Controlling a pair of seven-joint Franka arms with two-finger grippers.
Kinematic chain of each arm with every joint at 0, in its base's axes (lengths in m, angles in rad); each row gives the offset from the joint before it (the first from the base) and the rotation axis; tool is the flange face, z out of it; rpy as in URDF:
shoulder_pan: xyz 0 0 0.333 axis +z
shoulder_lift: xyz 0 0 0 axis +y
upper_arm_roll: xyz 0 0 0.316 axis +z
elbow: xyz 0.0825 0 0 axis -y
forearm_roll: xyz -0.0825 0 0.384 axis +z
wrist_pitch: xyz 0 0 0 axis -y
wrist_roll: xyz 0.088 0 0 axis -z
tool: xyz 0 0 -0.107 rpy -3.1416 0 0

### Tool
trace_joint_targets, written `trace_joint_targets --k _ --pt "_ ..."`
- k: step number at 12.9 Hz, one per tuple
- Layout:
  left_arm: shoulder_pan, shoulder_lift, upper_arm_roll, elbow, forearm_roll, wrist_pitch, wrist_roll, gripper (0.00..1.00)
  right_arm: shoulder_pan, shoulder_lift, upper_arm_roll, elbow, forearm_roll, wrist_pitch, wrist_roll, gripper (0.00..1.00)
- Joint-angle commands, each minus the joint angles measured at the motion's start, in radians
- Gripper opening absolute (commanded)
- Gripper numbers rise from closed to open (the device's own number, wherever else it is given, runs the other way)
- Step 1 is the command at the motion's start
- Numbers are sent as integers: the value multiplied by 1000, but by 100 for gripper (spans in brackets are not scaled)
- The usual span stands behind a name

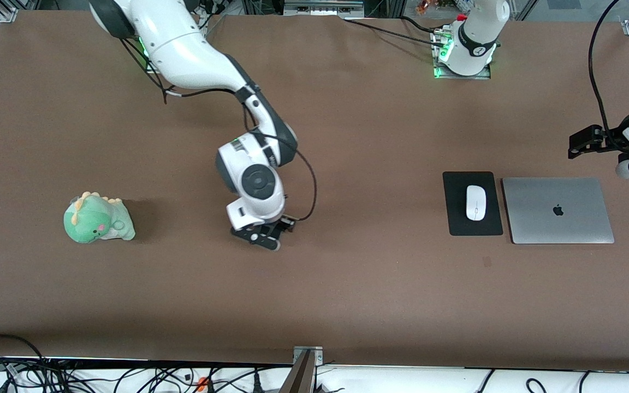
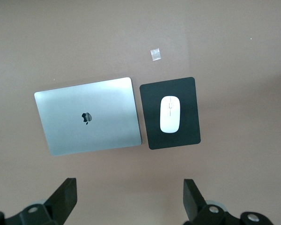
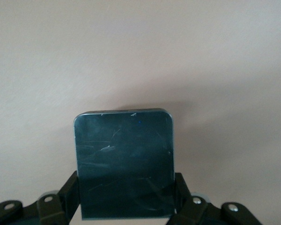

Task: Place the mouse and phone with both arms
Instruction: 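Carry the black phone with the right gripper beside the plush toy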

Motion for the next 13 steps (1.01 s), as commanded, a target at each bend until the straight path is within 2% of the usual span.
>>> trace_joint_targets --k 1,3,7,10,13 --pt "-138 -118 154 -120 -26 54 6 100 -73 -45 14 -16 -3 -49 -204 54" --pt "-183 -174 213 -206 -34 147 4 100 -128 -49 14 -23 -2 -55 -338 54" --pt "-213 -204 244 -243 -37 158 -9 100 -252 -49 12 -80 -2 -39 -559 55" --pt "-235 -226 277 -261 -89 185 -22 100 -335 -47 14 -149 34 26 -611 55" --pt "-233 -212 265 -243 -87 148 -61 100 -371 -44 14 -195 37 76 -622 56"
